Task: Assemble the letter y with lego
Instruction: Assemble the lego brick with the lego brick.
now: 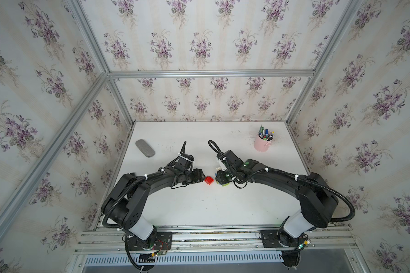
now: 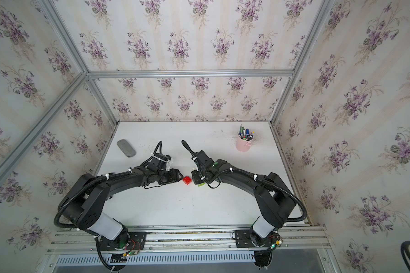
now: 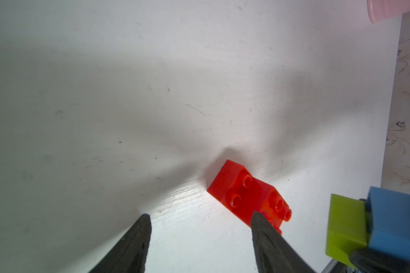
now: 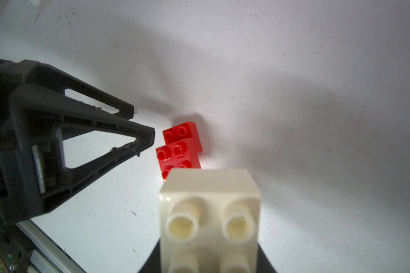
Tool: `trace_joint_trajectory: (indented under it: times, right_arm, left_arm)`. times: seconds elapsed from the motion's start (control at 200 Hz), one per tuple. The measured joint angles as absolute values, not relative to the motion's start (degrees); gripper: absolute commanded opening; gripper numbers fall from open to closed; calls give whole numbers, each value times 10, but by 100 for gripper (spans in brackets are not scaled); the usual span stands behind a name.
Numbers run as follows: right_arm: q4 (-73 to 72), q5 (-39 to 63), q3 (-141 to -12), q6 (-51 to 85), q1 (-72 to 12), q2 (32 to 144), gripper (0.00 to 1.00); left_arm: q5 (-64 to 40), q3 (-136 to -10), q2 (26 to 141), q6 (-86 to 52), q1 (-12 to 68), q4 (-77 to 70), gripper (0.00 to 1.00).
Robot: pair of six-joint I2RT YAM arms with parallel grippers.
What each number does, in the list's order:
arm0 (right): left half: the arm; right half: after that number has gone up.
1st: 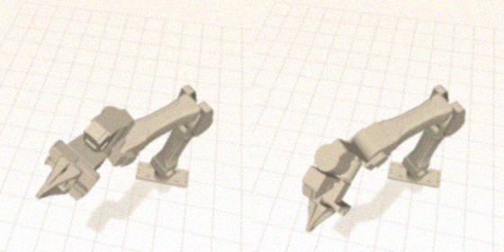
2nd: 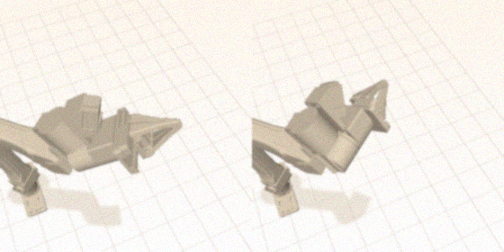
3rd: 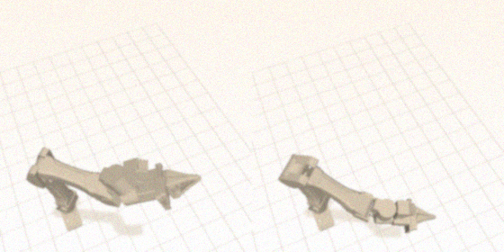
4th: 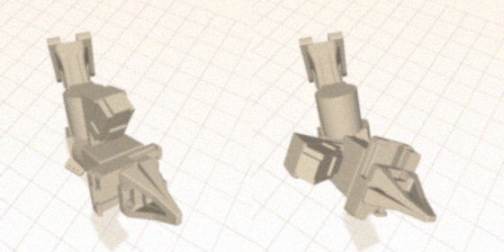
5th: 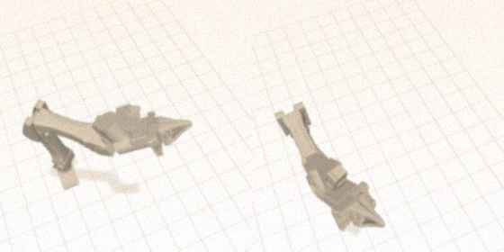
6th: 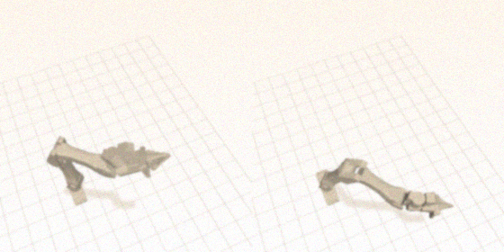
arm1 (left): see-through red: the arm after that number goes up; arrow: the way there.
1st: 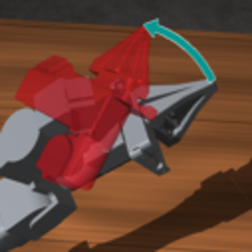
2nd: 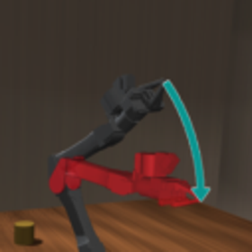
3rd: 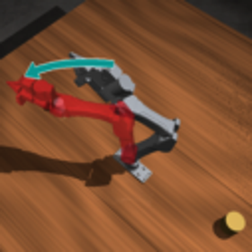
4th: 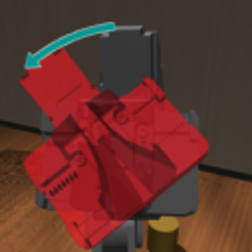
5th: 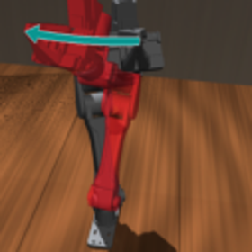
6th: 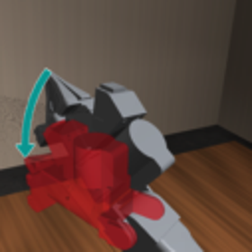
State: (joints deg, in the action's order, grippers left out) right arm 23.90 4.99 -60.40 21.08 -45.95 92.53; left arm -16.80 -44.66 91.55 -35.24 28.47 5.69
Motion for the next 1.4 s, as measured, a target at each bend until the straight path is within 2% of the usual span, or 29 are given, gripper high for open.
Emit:
trace_joint_trajectory:
  times: [0.66,1.399]
  right_arm:
    - [238,52,-604,211,-460,934,20]
    - [244,52,-632,186,-462,951,20]
  left_arm:
    - [-204,-446,910,-352,289,53,70]
    - [-194,-434,919,-352,289,45,68]
